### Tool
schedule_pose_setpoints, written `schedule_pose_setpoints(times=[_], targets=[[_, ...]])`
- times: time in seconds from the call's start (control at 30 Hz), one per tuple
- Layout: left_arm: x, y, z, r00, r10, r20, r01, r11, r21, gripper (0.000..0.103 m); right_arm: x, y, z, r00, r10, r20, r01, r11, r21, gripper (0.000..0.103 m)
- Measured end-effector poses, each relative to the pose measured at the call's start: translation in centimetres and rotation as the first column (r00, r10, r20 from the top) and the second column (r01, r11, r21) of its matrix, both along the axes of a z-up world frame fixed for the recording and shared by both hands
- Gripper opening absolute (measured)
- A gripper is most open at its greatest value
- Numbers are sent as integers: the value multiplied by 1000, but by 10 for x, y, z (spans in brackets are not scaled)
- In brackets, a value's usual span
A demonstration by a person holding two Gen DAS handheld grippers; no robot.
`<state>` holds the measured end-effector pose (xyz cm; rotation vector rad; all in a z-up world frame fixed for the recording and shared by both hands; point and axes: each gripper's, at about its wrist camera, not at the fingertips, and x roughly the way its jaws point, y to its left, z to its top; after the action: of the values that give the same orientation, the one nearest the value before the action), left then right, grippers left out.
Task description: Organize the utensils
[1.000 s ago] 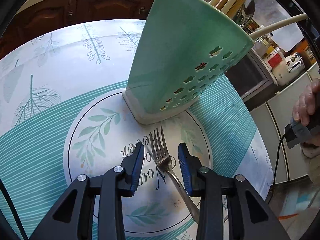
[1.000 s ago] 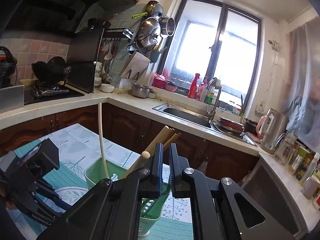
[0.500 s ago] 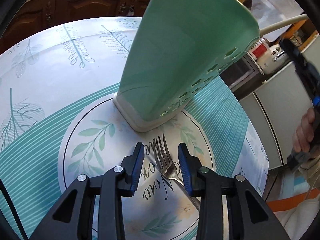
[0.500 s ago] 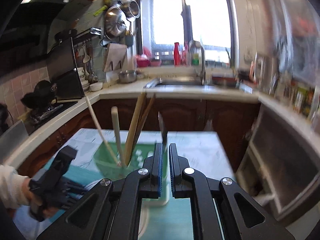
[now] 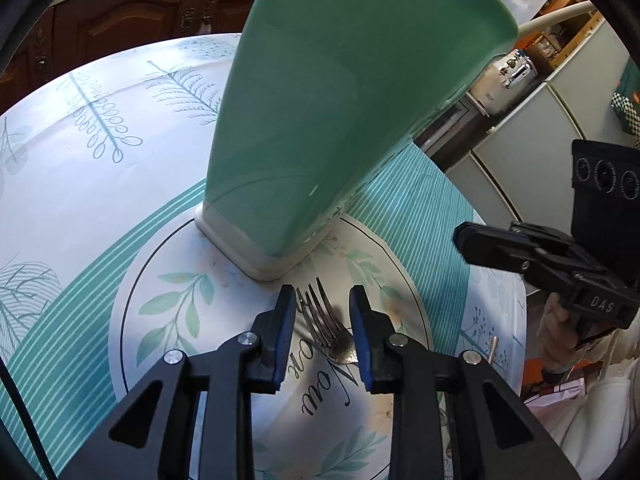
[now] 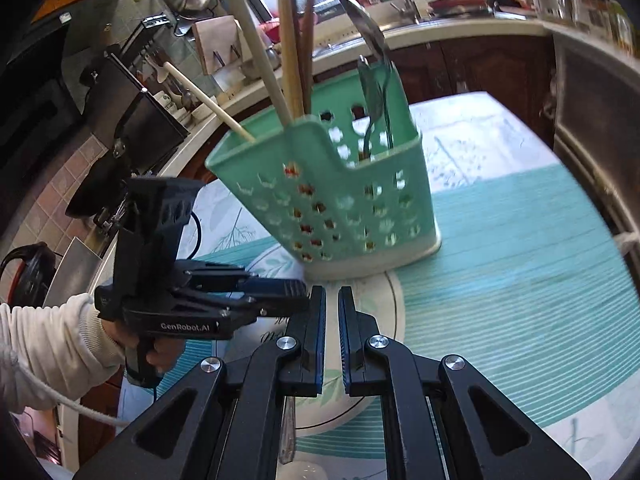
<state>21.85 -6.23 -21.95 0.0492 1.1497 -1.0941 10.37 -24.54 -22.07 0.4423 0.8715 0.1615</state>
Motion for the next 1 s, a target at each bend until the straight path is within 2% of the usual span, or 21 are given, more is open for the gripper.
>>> schedule_pose_setpoints(times=[0.17, 0.23, 0.37, 0.5, 0.63, 0.73, 0.83, 0.93, 1.0], targets=[[0, -9, -3, 999, -47, 12, 47, 999, -21, 20, 0, 5, -22, 999, -33, -37, 34, 999, 16, 5], [0, -12, -4, 998, -57, 23, 57, 998, -18, 12, 7, 4, -26, 998, -39, -43, 40, 999, 19, 5], [-7, -16, -3, 996, -60, 65, 62, 998, -32, 6, 16, 5, -31, 997, -53, -55, 54, 999, 8, 5], [-13, -13, 5, 995, -2, 104, 5, 1000, -24, 3, 20, 4, -32, 997, -57, -61, 58, 998, 13, 5], [-22, -5, 28, 984, 85, 155, -80, 996, -35, 2, 16, 3, -28, 997, -54, -62, 55, 998, 12, 5], [-33, -1, 52, 964, 156, 215, -152, 988, -32, 1, 12, 2, -23, 997, -47, -60, 48, 999, 17, 5], [-53, 0, 78, 922, 225, 314, -229, 973, -24, 1, 13, 4, -15, 998, -31, -47, 32, 999, 12, 5], [-76, -2, 97, 873, 252, 418, -273, 962, -10, 1, 13, 6, -7, 999, -9, -42, 8, 1000, -10, 5], [-87, -6, 104, 862, 251, 441, -279, 960, 0, 0, 12, 8, -3, 999, 13, -42, -13, 1000, -17, 5]])
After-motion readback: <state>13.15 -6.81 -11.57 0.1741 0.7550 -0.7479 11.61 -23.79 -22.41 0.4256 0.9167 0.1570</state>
